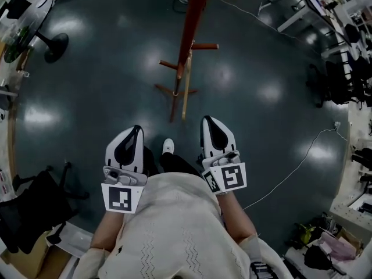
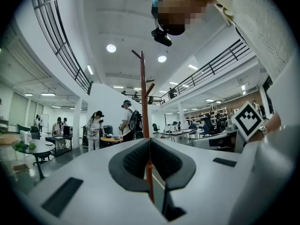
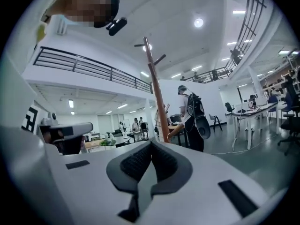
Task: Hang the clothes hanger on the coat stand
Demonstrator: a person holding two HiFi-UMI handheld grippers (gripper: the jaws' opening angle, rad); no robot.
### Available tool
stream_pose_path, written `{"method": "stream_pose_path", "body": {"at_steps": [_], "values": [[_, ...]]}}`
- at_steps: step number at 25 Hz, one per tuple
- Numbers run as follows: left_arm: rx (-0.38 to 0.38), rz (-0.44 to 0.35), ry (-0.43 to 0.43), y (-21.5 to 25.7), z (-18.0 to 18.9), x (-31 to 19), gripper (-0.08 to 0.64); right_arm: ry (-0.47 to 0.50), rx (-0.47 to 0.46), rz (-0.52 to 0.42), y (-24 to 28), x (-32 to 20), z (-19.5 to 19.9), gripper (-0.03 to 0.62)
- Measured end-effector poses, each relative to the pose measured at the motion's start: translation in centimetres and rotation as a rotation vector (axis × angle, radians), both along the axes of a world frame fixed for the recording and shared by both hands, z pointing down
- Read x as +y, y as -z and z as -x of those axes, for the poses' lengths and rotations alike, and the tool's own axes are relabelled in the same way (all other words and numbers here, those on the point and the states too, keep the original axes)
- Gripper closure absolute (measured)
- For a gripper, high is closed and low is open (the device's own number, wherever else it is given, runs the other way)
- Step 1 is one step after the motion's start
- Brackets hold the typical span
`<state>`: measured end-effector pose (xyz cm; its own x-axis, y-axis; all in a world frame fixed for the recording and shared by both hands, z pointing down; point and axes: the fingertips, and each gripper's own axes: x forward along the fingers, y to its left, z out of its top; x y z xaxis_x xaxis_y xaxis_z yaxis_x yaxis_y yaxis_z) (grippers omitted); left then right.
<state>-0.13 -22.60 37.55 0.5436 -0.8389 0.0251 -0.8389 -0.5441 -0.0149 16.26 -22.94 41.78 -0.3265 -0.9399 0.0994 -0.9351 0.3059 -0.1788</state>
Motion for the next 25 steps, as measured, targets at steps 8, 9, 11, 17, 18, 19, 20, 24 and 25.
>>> {"method": "stream_pose_path", "body": {"at_steps": [8, 9, 11, 17, 18, 19, 20, 24, 25], "values": [[0.047, 0.002, -0.058, 0.6, -2.4, 1.7, 0.546, 0.055, -0.041, -0.028, 4.8, 4.4, 1.6, 0.574], [0.050, 0.001, -0.064, 0.6, -2.5, 1.9, 0.546, 0.067, -0.021, -0.031, 4.8, 4.6, 2.1, 0.574], [0.053, -0.001, -0.072, 0.8, -2.5, 2.2, 0.546, 0.089, -0.010, -0.027, 4.7, 4.8, 3.2, 0.573], [0.051, 0.004, -0.080, 0.9, -2.5, 2.9, 0.546, 0.128, 0.002, -0.026, 4.9, 5.3, 5.1, 0.572], [0.050, 0.003, -0.078, 0.9, -2.5, 3.0, 0.546, 0.132, 0.001, -0.025, 4.9, 5.3, 5.1, 0.573], [0.049, 0.001, -0.074, 1.0, -2.5, 3.1, 0.546, 0.136, 0.002, -0.025, 4.9, 5.3, 5.1, 0.572], [0.049, -0.001, -0.068, 1.1, -2.4, 3.1, 0.546, 0.140, 0.005, -0.025, 4.9, 5.3, 5.1, 0.572], [0.046, 0.000, -0.042, 1.1, -1.7, 3.4, 0.546, 0.150, 0.014, -0.030, 4.9, 4.9, 5.1, 0.572], [0.045, 0.000, -0.036, 1.0, -1.4, 3.3, 0.546, 0.151, 0.016, -0.029, 4.8, 4.8, 5.2, 0.574]]}}
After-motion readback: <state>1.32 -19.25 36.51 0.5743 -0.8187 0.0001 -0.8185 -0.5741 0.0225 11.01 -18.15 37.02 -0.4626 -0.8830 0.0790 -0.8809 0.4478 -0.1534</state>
